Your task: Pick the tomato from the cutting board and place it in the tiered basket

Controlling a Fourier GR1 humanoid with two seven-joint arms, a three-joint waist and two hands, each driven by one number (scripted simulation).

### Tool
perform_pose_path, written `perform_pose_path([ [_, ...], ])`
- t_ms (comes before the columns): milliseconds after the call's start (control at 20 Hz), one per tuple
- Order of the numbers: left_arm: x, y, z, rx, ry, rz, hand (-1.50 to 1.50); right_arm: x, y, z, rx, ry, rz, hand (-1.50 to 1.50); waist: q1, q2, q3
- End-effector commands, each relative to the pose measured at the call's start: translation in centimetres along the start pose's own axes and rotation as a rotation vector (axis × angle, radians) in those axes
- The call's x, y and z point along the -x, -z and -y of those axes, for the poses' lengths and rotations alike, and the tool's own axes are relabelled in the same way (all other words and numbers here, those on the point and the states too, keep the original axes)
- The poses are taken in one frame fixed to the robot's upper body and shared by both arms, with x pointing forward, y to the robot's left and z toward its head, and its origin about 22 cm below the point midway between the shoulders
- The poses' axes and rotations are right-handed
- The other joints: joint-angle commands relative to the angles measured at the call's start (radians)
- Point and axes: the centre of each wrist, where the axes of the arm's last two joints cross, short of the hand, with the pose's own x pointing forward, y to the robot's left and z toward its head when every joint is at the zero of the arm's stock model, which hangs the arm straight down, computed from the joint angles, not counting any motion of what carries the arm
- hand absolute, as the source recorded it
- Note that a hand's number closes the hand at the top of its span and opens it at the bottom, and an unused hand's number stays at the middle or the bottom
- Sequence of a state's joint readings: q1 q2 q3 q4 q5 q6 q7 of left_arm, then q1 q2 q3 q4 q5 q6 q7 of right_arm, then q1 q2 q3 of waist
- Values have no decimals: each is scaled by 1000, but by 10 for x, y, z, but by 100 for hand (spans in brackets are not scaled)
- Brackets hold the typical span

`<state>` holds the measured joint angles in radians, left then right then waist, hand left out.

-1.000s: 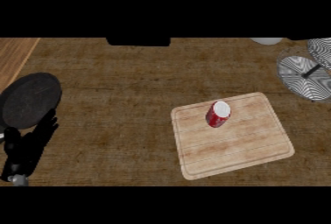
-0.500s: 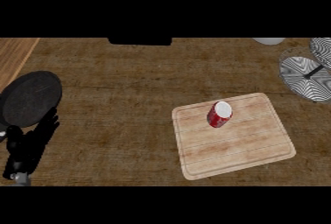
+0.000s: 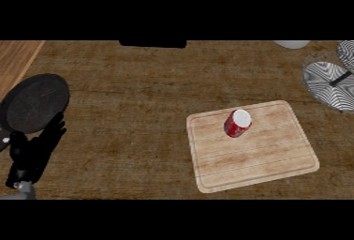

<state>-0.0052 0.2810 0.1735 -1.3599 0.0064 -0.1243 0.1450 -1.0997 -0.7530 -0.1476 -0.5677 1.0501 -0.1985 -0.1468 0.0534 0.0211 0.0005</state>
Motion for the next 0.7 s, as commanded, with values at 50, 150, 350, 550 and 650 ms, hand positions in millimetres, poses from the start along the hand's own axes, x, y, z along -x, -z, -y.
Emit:
perform_pose_path([
  [50,-1,0,-6,-5,15,8,0,17,8,11,-8,-63,53,150,9,1,1],
  [150,-4,-2,-17,-8,15,5,0,20,5,3,-54,-137,73,150,7,1,1],
  [350,0,2,11,5,-10,0,0,19,16,22,-98,-164,78,150,6,2,0],
  [550,-6,6,-8,-9,-7,-2,0,23,11,6,-216,-132,-7,150,3,3,0],
  [650,-6,6,-16,-3,-3,9,0,34,5,0,-340,-132,-76,150,7,6,-1],
])
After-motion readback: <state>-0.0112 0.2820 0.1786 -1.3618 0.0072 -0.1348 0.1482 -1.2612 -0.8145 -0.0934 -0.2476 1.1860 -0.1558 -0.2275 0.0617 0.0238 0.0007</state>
